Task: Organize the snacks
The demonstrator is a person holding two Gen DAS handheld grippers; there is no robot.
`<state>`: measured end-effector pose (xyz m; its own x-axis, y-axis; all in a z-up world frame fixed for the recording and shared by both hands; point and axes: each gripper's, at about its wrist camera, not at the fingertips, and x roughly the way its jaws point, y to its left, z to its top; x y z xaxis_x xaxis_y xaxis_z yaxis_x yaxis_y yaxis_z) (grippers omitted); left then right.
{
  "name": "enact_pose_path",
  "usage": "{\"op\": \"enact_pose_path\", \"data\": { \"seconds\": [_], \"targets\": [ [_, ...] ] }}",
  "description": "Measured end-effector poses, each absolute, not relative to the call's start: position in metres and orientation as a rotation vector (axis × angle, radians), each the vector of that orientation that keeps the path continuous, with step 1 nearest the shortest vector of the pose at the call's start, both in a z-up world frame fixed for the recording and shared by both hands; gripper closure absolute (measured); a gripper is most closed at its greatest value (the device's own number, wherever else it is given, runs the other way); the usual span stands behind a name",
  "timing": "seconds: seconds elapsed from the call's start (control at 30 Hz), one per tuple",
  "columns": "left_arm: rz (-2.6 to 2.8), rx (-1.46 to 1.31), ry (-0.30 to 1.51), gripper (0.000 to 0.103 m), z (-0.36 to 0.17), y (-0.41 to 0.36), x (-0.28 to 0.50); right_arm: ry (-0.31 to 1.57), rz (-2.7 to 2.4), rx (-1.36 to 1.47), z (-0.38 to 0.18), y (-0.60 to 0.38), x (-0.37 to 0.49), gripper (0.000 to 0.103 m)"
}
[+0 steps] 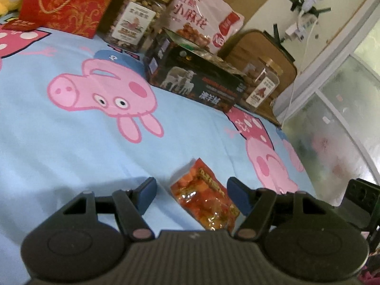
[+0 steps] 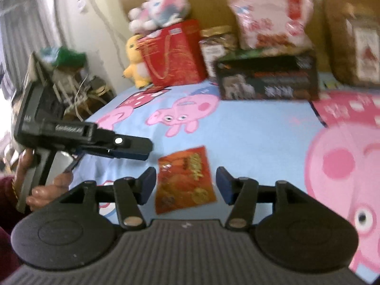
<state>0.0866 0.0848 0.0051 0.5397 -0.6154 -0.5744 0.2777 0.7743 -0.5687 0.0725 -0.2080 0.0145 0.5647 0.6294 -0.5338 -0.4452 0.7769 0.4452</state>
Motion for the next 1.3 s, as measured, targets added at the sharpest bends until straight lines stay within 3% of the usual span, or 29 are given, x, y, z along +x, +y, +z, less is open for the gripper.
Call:
{"op": "enact_pose_path", "data": {
  "seconds": [0.2,0.4,0.53,0.7,0.77,0.9,1.17,1.3],
  "targets": [
    [-0.544,-0.344,0.855,0.029,0.008,0.064,0.094,0.785,0.639,0.332,0.000,-0.214,0.068,0.045],
    [-0.540,-0.227,0.859,0.032,0.010,0.039,0.094,0.764,0.705,0.274,0.001,-0.202,0.064,0.041],
    [-0.540,-0.210,0.857,0.034,0.010,0.035,0.090,0.703,0.705,0.114,0.003,-0.183,0.052,0.033],
    [-0.530,-0.219,0.859,0.038,0.011,0.036,0.086,0.611,0.656,-0.145,-0.001,-0.158,0.035,0.032],
    [-0.530,-0.222,0.862,0.039,0.011,0.036,0.086,0.618,0.637,-0.118,-0.001,-0.165,0.041,0.035],
    [-0.540,-0.235,0.872,0.039,0.012,0.033,0.086,0.634,0.593,-0.060,0.002,-0.183,0.052,0.061],
    [-0.568,-0.255,0.898,0.031,0.013,0.024,0.093,0.656,0.543,-0.004,0.002,-0.191,0.057,0.061],
    [-0.569,-0.264,0.901,0.032,0.011,0.021,0.097,0.647,0.583,-0.039,0.001,-0.187,0.049,0.051]
  ]
}}
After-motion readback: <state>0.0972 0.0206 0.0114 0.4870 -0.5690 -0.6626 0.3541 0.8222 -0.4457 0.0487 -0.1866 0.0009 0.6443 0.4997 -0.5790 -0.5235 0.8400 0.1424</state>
